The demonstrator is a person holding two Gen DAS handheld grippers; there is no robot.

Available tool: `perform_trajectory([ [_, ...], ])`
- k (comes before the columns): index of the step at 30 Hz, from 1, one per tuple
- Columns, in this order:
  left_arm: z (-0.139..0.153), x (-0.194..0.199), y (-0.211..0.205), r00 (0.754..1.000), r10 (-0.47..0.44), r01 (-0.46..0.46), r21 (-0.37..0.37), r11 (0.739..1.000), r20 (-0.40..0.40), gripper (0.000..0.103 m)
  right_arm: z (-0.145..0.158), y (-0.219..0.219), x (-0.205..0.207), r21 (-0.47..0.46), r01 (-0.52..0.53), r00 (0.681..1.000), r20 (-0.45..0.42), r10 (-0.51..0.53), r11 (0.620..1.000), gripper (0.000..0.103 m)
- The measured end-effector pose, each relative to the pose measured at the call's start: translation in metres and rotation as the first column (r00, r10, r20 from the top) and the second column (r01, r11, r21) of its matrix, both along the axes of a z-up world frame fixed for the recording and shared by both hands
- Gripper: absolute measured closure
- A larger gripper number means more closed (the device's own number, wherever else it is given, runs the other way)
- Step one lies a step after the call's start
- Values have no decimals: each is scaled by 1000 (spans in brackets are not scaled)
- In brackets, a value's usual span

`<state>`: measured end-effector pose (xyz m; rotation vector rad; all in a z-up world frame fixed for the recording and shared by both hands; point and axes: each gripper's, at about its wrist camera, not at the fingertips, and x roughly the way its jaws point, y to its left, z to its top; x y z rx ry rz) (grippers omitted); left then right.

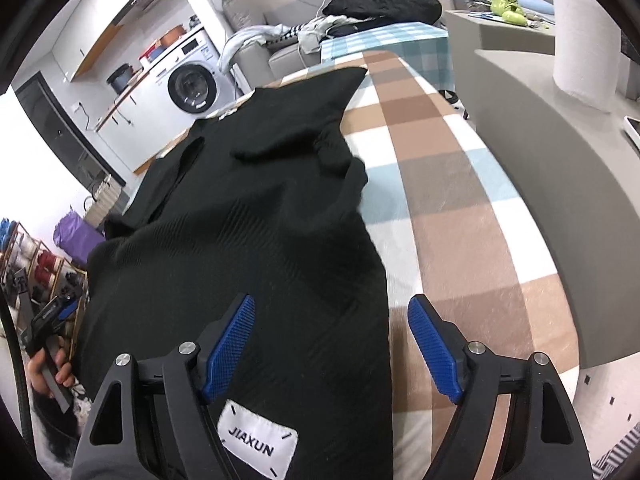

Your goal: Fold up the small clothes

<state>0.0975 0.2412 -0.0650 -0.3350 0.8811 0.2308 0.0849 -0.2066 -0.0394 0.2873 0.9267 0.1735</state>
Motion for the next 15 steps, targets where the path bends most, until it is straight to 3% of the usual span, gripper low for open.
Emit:
perform_trajectory([
  [5,-14,15,-6,999,-19,20,19,1000,-32,15,-5,3,-5,-12,-16,1000,-10,16,1000,23],
  [10,-21,42,-18,997,-37,40,38,998,-60,15,-9,10,-5,-63,-24,1000,-6,23,998,30],
  [13,-21,51,-23,996,-45,48,48,998,-73,15,-12,15,0,-79,-33,999,-4,32,996,42],
  [15,-20,54,-24,996,-50,53,39,998,-77,16,-11,18,4,-102,-43,999,7,44,994,73],
])
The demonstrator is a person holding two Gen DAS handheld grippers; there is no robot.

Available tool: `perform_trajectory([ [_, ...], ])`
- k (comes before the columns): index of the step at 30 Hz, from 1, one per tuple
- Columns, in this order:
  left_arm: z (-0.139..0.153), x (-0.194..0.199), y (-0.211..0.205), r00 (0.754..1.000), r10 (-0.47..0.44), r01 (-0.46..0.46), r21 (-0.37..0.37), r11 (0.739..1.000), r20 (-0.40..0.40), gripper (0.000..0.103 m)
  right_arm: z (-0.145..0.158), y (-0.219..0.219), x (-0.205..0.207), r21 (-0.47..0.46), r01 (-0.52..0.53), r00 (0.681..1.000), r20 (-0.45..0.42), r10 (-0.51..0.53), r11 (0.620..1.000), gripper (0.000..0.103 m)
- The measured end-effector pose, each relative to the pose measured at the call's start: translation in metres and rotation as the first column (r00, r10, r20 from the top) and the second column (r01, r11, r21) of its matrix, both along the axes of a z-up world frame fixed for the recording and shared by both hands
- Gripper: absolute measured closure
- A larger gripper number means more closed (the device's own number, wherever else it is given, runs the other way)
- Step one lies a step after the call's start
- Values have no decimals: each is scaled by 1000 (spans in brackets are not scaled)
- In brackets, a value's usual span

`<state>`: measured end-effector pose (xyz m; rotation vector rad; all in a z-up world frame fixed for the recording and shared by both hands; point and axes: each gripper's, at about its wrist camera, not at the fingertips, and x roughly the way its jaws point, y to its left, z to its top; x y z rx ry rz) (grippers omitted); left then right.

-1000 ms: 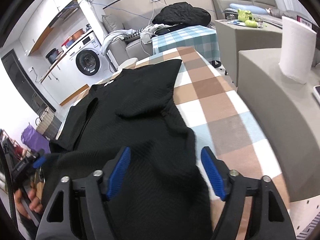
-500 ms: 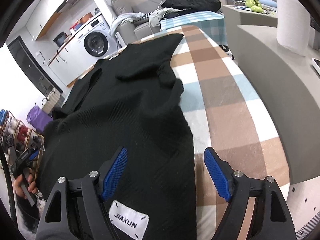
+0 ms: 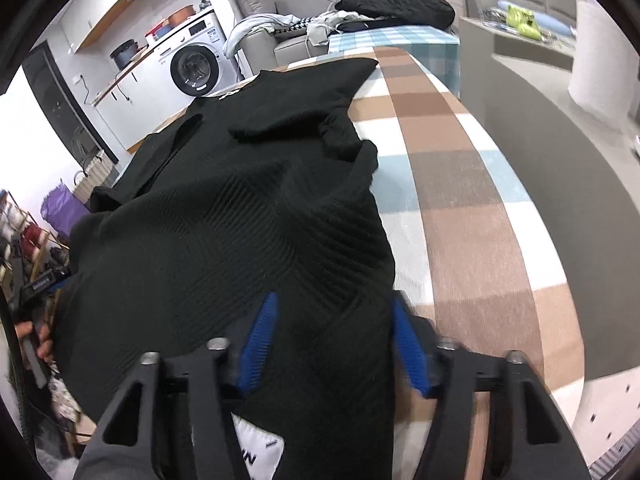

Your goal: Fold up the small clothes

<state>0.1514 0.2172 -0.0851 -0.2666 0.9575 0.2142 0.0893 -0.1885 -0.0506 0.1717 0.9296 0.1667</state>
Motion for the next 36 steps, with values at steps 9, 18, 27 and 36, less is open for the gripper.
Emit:
perform_trajectory([
  [9,3,2,3,999,-12,10,-32,999,-33,16,21,-18,12,-2,70,990,120,-69,998,95],
  [18,3,5,-3,999,-36,37,26,999,-21,67,8,-20,19,61,24,998,58,-27,998,75],
  [27,26,-21,-1,993,-39,43,-36,998,110,98,16,-12,8,51,-17,986,164,8,999,98],
  [36,78,-78,-8,959,-24,41,-56,998,283,98,56,-48,-42,217,-13,917,392,-75,976,99],
])
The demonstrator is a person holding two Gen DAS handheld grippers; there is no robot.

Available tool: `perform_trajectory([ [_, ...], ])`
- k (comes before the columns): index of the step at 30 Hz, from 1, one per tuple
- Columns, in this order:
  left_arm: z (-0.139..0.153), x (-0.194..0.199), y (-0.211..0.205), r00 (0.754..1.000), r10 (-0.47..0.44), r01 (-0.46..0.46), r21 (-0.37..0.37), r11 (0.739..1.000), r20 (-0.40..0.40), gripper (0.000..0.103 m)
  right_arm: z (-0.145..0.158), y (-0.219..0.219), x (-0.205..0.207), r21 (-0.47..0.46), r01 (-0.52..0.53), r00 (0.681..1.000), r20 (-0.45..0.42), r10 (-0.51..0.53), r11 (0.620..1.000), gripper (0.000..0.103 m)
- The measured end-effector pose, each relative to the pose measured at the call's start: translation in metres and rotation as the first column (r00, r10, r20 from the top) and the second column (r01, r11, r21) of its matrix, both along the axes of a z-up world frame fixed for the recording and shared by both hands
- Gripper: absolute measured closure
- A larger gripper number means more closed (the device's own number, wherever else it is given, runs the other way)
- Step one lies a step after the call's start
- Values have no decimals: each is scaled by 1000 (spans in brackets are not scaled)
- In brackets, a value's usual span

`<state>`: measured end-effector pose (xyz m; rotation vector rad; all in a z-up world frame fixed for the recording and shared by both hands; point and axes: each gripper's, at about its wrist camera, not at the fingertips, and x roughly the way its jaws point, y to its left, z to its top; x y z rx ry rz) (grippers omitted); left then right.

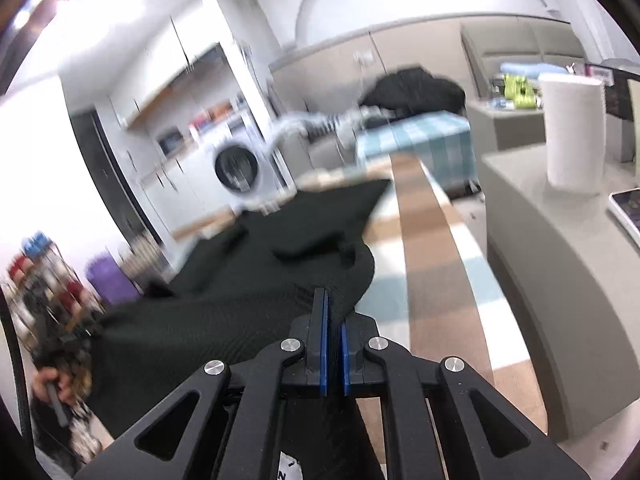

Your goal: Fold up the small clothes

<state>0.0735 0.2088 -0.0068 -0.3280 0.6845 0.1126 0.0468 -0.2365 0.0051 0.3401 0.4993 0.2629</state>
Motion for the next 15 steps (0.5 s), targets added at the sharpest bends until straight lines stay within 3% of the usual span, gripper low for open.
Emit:
perform_trajectory([
  [4,22,-4,4,999,-15,15,0,1000,50,98,18,-4,-2,35,15,998,60,-17,999,99],
  [8,32,14,6,998,-24,23,22,999,55,98,30,-3,12,40,21,999,47,-23,999,99],
  [15,12,89,14,1000,-25,25,30,999,-18,98,21,10,91,-34,97,987,-123,-100,995,98],
])
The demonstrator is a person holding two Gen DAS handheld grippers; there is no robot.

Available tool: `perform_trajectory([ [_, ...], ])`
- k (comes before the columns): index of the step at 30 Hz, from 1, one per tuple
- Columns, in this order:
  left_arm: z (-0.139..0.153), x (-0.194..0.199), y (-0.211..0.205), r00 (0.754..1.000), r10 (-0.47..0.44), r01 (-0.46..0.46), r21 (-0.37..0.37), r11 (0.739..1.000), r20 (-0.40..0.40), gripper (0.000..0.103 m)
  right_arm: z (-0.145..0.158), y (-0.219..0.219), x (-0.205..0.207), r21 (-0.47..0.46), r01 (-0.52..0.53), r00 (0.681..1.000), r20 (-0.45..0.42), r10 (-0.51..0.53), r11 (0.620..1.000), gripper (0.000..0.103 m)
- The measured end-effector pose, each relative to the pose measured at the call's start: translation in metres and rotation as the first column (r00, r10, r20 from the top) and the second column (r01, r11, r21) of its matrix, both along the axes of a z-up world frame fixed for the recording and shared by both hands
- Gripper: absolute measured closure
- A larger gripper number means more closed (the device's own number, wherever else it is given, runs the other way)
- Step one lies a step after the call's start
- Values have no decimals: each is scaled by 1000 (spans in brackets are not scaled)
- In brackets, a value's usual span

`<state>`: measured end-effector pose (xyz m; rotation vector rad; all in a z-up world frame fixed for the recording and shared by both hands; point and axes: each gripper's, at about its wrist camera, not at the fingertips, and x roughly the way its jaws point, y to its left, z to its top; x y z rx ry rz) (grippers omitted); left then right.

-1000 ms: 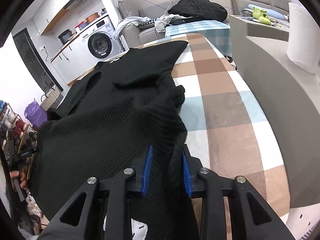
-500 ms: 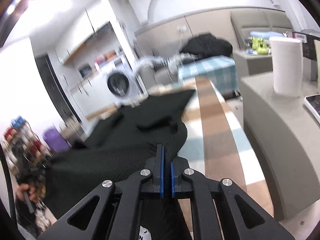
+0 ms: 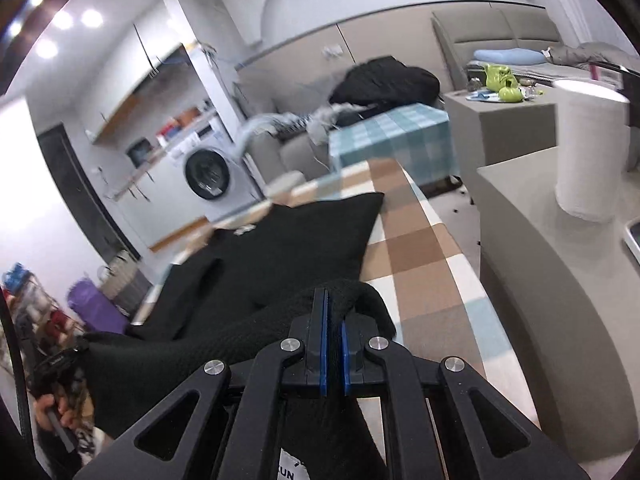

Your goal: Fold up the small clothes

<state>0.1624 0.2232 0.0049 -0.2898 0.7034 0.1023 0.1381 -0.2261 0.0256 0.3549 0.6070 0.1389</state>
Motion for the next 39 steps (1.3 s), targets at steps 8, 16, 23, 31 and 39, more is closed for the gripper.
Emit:
perform_trajectory([
  [8,-41,61,12,992,22,-29,-59,998,-122,90,-40,8,76,-38,105,978,-176,-110,994,81],
  [16,-64,59,20,989,-4,-10,-92,996,-150,38,-65,-12,59,0,72,971,-230,-70,997,45],
  [23,-86,82,5,981,-55,34,-115,993,-188,58,-77,12,79,-6,17,962,-272,-18,1000,46],
  [31,-87,71,-5,977,-98,81,-94,992,-192,93,-79,21,82,-9,-26,958,-286,22,1000,78],
  [39,-90,40,-11,971,-118,105,-70,992,-207,98,-76,27,62,-32,-72,954,-295,60,997,81],
])
